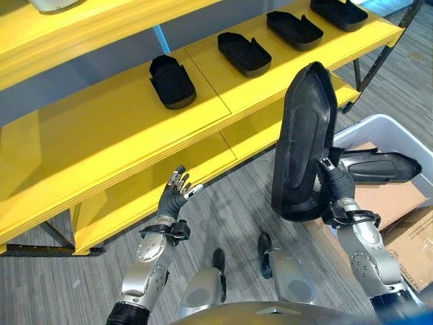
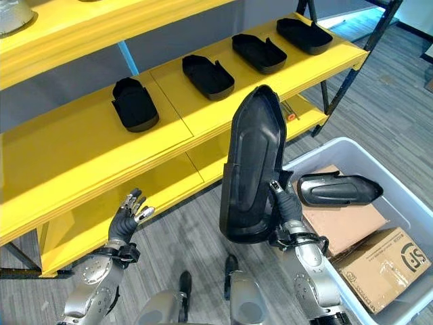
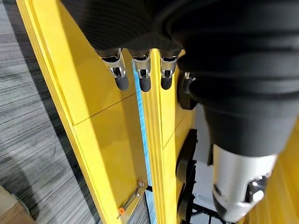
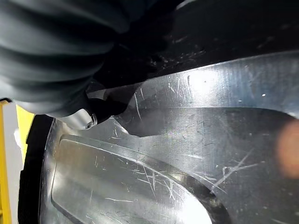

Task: Move parts from the plastic box to the shelf.

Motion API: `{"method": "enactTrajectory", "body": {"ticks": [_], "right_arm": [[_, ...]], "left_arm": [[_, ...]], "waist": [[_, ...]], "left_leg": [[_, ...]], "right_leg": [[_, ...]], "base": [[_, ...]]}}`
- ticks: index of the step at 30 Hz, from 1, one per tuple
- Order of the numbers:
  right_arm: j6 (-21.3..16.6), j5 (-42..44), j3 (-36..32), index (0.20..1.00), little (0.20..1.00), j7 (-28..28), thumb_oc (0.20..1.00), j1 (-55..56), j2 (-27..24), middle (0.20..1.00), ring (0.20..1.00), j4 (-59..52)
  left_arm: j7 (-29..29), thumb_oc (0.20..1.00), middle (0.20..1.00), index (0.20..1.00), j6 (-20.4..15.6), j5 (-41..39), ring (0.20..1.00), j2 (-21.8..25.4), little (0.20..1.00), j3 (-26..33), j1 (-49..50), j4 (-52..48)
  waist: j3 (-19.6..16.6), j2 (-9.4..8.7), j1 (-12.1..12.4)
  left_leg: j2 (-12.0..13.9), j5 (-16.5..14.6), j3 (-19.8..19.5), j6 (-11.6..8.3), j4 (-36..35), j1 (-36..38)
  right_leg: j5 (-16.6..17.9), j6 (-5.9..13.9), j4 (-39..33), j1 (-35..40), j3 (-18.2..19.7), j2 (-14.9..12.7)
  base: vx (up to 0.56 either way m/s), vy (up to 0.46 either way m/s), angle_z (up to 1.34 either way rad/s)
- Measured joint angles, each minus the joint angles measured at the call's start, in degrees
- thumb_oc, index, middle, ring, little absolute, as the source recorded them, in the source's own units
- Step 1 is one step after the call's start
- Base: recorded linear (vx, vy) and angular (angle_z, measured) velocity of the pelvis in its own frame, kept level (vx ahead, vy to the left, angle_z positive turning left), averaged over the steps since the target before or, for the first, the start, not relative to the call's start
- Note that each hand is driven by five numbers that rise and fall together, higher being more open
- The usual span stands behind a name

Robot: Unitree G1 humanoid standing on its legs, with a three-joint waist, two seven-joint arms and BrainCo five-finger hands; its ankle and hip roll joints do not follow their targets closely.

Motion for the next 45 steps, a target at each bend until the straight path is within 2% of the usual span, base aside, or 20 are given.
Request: {"method": "enactTrajectory", "body": {"ticks": [3, 9, 12, 14, 16, 18, 19, 20, 21, 22, 23, 25, 26, 28, 29, 30, 31, 32, 37, 45], "right_arm": [[0.0, 0.0, 0.2, 0.2, 0.2, 0.0, 0.2, 0.0, 0.0, 0.2, 0.2, -0.4], [0.0, 0.0, 0.4, 0.2, 0.2, 0.1, 0.2, -0.2, 0.0, 0.2, 0.2, -0.6], [0.0, 0.0, 0.7, 0.2, 0.2, 0.1, 0.2, -0.2, -0.2, 0.2, 0.2, -0.5], [0.0, 0.0, 0.4, 0.2, 0.2, 0.0, 0.2, -0.1, -0.6, 0.2, 0.2, -0.5], [0.0, 0.0, 0.8, 0.2, 0.2, 0.1, 0.2, -0.2, -1.4, 0.2, 0.2, -0.5], [0.0, 0.0, 0.5, 0.2, 0.2, 0.1, 0.2, -0.1, -1.2, 0.2, 0.2, -0.5], [-0.2, 0.0, -0.2, 0.2, 0.2, -0.3, 0.2, -0.1, -1.1, 0.2, 0.2, -0.5], [-0.5, 0.0, -1.3, 0.2, 0.2, -0.5, 0.2, -0.2, -0.5, 0.2, 0.2, -0.2], [-0.5, 0.0, -2.5, 0.2, 0.2, -1.0, 0.2, -0.4, -0.1, 0.2, 0.2, 0.0], [-0.5, 0.0, -3.5, 0.2, 0.2, -1.4, 0.2, 0.0, 0.4, 0.2, 0.2, 0.8], [-0.4, 0.0, -3.7, 0.2, 0.2, -2.3, 0.2, 0.2, 0.5, 0.2, 0.2, 1.4], [-0.5, 0.0, -3.9, 0.2, 0.2, -2.3, 0.2, -0.1, 0.7, 0.2, 0.2, 0.1], [-0.5, 0.0, -4.1, 0.2, 0.2, -2.2, 0.2, 0.4, 0.6, 0.2, 0.2, -1.2], [-0.7, 0.0, -5.2, 0.2, 0.2, -2.2, 0.2, 2.1, -0.2, 0.2, 0.2, -2.1], [-0.7, -0.1, -5.5, 0.2, 0.2, -2.1, 0.2, 2.5, -0.2, 0.2, 0.2, -2.1], [-0.6, -0.1, -5.0, 0.2, 0.2, -2.1, 0.2, 2.8, 0.2, 0.2, 0.2, -2.2], [-0.6, -0.1, -4.2, 0.2, 0.2, -2.1, 0.2, 3.4, 0.4, 0.2, 0.2, -2.2], [0.0, -0.2, -2.7, 0.2, 0.2, -1.6, 0.2, 4.0, 0.5, 0.2, 0.2, -2.2], [0.1, -0.2, -1.1, 0.2, 0.2, -1.1, 0.2, 1.8, 2.7, 0.2, 0.2, -2.2], [0.1, -0.5, -0.6, 0.2, 0.2, -1.1, 0.2, -0.1, 2.7, 0.2, 0.2, -2.2]], "left_arm": [[0.1, 1.0, 1.0, 1.0, 0.0, 0.0, 1.0, 0.0, 1.0, 0.9, 1.6, -0.7], [0.1, 1.0, 1.0, 1.0, 0.0, 0.0, 1.0, 0.1, 1.0, 1.4, 2.0, -0.7], [0.1, 1.0, 1.0, 1.0, 0.0, -0.1, 1.0, 0.1, 1.0, 1.2, 1.5, -0.7], [0.2, 1.0, 1.0, 1.0, -0.1, -0.4, 1.0, 0.4, 1.0, 0.8, -0.2, -0.6], [0.4, 1.0, 1.0, 1.0, -0.2, -0.4, 1.0, 0.3, 1.0, 0.8, 0.0, -0.6], [0.4, 1.0, 1.0, 1.0, -0.2, -0.4, 1.0, 0.6, 1.0, 1.4, 0.0, 0.0], [0.6, 1.0, 1.0, 1.0, -0.3, -0.4, 1.0, 0.7, 1.0, 2.2, -0.9, 0.5], [0.7, 1.0, 1.0, 1.0, -0.3, -0.4, 1.0, 0.6, 1.0, 2.1, -2.1, 2.0], [1.1, 1.0, 1.0, 1.0, -0.2, -0.4, 1.0, 0.5, 1.0, 2.0, -3.5, 3.6], [1.4, 1.0, 1.0, 1.0, 0.2, -0.4, 1.0, -0.2, 1.0, 1.9, -4.0, 5.2], [1.6, 1.0, 1.0, 1.0, 0.4, -0.4, 1.0, -0.4, 1.0, 1.5, -3.6, 5.3], [1.6, 1.0, 1.0, 1.0, 0.2, -0.4, 1.0, -0.1, 1.0, 1.6, -2.6, 4.2], [1.3, 1.0, 1.0, 1.0, 0.2, -0.4, 1.0, 0.0, 1.0, 1.5, -2.5, 4.1], [0.7, 1.0, 1.0, 1.0, 0.2, -0.4, 1.0, 0.1, 1.0, 1.3, -3.6, 3.4], [0.3, 1.0, 1.0, 1.0, -0.1, -0.4, 1.0, 0.6, 1.0, 1.6, -3.6, 2.4], [0.3, 1.0, 1.0, 1.0, -0.2, -0.4, 1.0, 0.9, 1.0, 2.1, -3.5, 1.9], [0.3, 1.0, 1.0, 1.0, -0.2, -0.4, 1.0, 1.6, 1.0, 2.3, -3.4, 1.3], [0.3, 1.0, 1.0, 1.0, -0.2, -0.4, 1.0, 3.4, 1.0, 2.5, -3.1, 0.3], [1.5, 1.0, 1.0, 1.0, -0.3, -0.4, 1.0, 4.3, 1.0, 2.8, -1.6, 0.2], [1.7, 1.0, 1.0, 1.0, -0.3, -0.4, 1.0, 4.3, 1.0, 3.2, -0.8, -0.1]], "waist": [[-1.3, -0.1, 0.8], [-3.8, -0.73, 1.0], [-4.0, -1.34, 1.6], [-3.3, -2.26, 2.3], [-3.0, -2.32, 3.0], [-2.8, -2.51, 2.0], [-2.5, -3.05, 0.7], [-2.2, -2.57, 0.7], [-0.9, -3.04, 0.8], [-0.8, -2.67, 0.0], [-1.0, -2.06, -0.2], [-0.5, -0.95, 0.9], [-0.6, 0.84, 0.5], [-0.3, 2.24, -0.5], [-0.6, 2.97, 0.1], [-0.4, 2.87, 0.7], [0.1, 2.03, 1.2], [0.5, -0.05, 2.5], [0.4, -0.97, 4.5], [-0.5, -2.54, 4.3]], "left_leg": [[-0.1, 0.7, -1.2, 0.57, -1.9, 0.9], [0.0, 2.2, -2.9, -0.71, -3.2, 1.9], [-1.9, 3.1, -3.0, -1.85, 5.8, -3.4], [-3.2, 5.8, -3.7, -5.98, 13.4, -8.5], [-2.9, 5.8, -1.3, -4.65, 15.0, -9.3], [3.4, 3.9, 2.6, -2.55, 14.1, -10.2], [11.8, 4.3, 4.7, -2.49, 6.4, -10.3], [16.0, 4.8, 4.4, -3.05, 1.3, -9.9], [19.1, 5.0, 3.7, -3.96, -1.2, -9.0], [20.7, 5.4, 3.7, -4.49, -2.5, -8.1], [21.7, 5.4, 5.9, -4.46, -3.4, -6.8], [20.3, 5.3, 7.8, -4.79, -2.8, -3.4], [17.9, 5.3, 8.2, -4.81, -3.2, -1.8], [12.9, 4.6, 8.2, -3.7, -1.9, -1.8], [11.2, 3.6, 8.2, -5.68, -1.0, -2.0], [10.3, 3.3, 9.3, -5.87, 0.2, -3.1], [8.8, 2.6, 9.6, -4.93, 1.4, -3.7], [5.7, 1.9, 10.1, -3.93, 2.9, -4.1], [3.2, 0.5, 9.8, -2.45, 5.9, -5.5], [2.8, -0.6, 9.7, -1.68, 7.9, -7.2]], "right_leg": [[-1.5, -0.6, 1.2, 0.0, -0.8, -0.5], [-3.9, -1.02, 3.7, 0.4, -2.6, -0.5], [-4.7, -1.22, 4.1, 0.2, -3.3, -1.5], [-4.9, -1.51, 3.6, 0.3, -4.8, -3.8], [-4.6, -2.83, 3.1, 0.6, -6.1, -3.9], [-3.9, -5.35, 1.6, 1.6, -10.0, -4.4], [-4.1, -2.37, 0.9, 0.8, -11.4, -4.0], [-4.6, 0.23, 0.7, 0.2, -11.4, -3.4], [-4.7, -0.07, 1.5, -0.6, -9.1, -3.3], [-4.0, 1.1, 2.0, -0.3, -8.3, -3.4], [-4.1, 1.86, 2.0, -0.2, -8.3, -3.8], [-4.1, 1.43, 1.2, -0.7, -6.5, -4.5], [-3.2, 0.58, 1.2, -0.6, -5.9, -5.3], [-2.4, 0.83, 3.1, -1.0, -5.8, -8.0], [-2.2, 1.87, 4.2, -1.9, -5.3, -9.7], [-2.6, 2.5, 4.8, -2.2, -5.3, -11.4], [-3.3, 3.55, 5.4, -2.2, -4.4, -12.9], [-2.1, 6.02, 4.1, -0.7, -3.4, -16.1], [1.8, 9.23, -2.8, 3.2, -3.8, -17.9], [3.3, 9.6, -5.8, 4.1, -4.3, -18.2]], "base": [[0.09, -0.08, 0.21], [0.05, -0.065, 0.21], [-0.08, -0.038, 0.34], [0.0, -0.017, 0.47], [0.13, 0.078, 0.33], [0.17, 0.213, 0.6], [0.19, 0.279, 0.7], [0.2, 0.312, 0.59], [0.2, 0.307, 0.39], [0.2, 0.284, 0.39], [0.18, 0.269, 0.17], [0.15, 0.306, -0.31], [0.15, 0.329, 0.1], [0.1, 0.196, 0.48], [0.06, 0.138, 0.21], [0.09, 0.175, 0.07], [0.11, 0.209, 0.2], [0.09, 0.173, 0.2], [0.06, 0.103, 0.15], [0.01, 0.025, 0.02]]}}
